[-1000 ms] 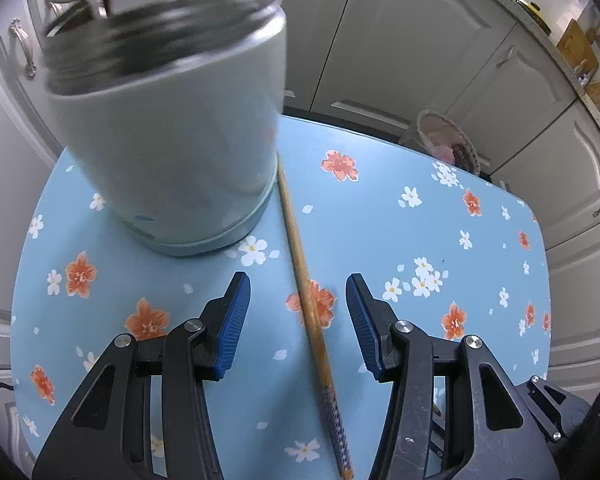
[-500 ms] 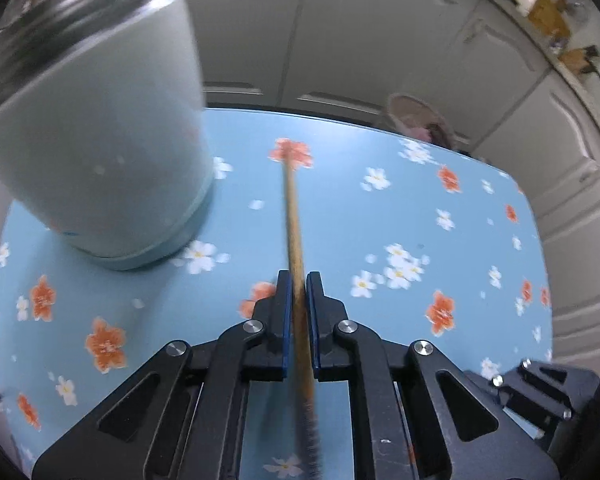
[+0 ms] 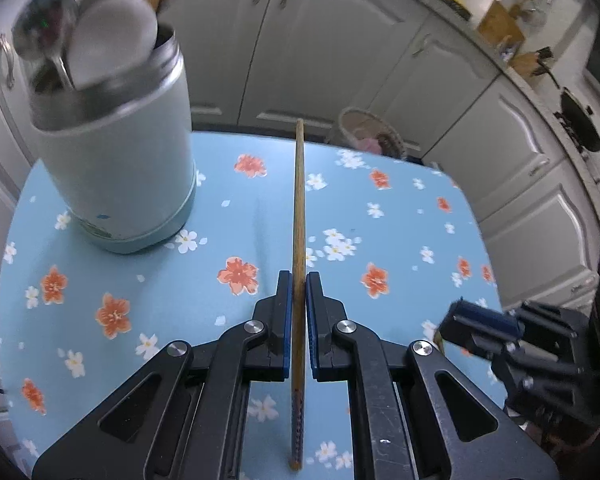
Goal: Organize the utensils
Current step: 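Close the left tool on the chopstick while the right tool grasps the gold fork, then lift the chopstick and gold fork upright and carry them over the jar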
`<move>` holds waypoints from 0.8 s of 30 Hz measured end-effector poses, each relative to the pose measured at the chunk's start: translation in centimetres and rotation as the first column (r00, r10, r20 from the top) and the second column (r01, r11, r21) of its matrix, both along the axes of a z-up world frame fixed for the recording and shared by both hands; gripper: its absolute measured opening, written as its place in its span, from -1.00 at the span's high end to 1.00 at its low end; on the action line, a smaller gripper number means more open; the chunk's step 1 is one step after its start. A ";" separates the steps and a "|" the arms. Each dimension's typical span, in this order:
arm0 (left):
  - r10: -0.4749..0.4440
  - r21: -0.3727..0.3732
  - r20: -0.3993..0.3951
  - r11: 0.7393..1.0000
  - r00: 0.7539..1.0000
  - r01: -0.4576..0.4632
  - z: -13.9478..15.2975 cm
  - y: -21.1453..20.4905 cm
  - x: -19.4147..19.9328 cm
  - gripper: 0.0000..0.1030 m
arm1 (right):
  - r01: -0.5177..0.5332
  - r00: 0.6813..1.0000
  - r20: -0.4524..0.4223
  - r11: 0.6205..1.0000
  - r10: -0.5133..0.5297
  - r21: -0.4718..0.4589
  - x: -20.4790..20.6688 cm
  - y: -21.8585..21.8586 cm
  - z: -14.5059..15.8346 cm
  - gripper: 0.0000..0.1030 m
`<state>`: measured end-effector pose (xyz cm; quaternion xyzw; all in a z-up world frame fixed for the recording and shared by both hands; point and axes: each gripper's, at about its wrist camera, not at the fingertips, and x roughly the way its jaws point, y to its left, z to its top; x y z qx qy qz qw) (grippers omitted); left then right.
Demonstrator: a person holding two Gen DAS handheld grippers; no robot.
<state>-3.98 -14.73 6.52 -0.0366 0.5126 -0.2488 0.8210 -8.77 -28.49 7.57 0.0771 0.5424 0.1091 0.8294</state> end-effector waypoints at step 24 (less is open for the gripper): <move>-0.021 -0.051 0.103 0.998 0.994 0.026 5.3 3.8 -4.2 0.90 | -0.019 1.000 0.009 1.000 0.019 0.005 -1.0 1.8 2.0 0.91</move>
